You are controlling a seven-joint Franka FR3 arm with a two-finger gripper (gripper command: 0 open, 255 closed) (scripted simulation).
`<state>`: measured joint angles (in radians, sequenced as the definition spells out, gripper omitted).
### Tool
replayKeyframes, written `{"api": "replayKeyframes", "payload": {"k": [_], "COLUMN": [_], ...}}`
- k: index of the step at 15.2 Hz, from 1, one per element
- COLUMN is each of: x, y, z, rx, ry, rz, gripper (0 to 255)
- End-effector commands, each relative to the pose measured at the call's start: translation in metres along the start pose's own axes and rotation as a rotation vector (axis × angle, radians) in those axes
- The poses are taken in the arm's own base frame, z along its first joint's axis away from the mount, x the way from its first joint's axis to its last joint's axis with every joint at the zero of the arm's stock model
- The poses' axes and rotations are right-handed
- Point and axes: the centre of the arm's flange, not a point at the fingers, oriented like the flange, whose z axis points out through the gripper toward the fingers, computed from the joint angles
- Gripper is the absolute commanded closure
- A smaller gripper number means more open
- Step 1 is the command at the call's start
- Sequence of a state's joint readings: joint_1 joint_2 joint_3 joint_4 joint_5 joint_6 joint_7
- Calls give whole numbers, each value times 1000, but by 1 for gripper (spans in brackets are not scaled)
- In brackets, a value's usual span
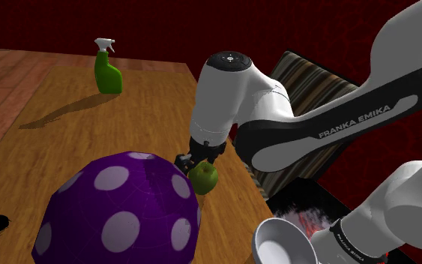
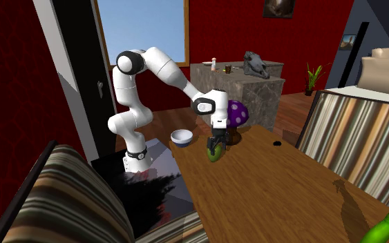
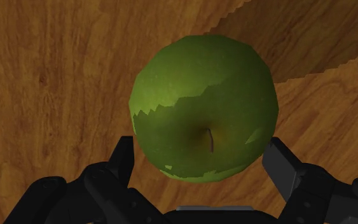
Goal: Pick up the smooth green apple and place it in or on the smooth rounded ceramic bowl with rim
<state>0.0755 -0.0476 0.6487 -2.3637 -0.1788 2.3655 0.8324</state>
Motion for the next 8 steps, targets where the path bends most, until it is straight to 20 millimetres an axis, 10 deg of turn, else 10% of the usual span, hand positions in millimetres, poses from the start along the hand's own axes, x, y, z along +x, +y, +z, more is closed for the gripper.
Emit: {"api": "replayKeyframes", "payload": {"k": [1,4,5,8], "x": [0,0,0,0], "y": [0,0,0,0], "z": [0,0,0,0], "rx": [0,0,0,0], "ry": [0,0,0,0], "rz": [0,0,0,0], "gripper": [0,0,255,255]}}
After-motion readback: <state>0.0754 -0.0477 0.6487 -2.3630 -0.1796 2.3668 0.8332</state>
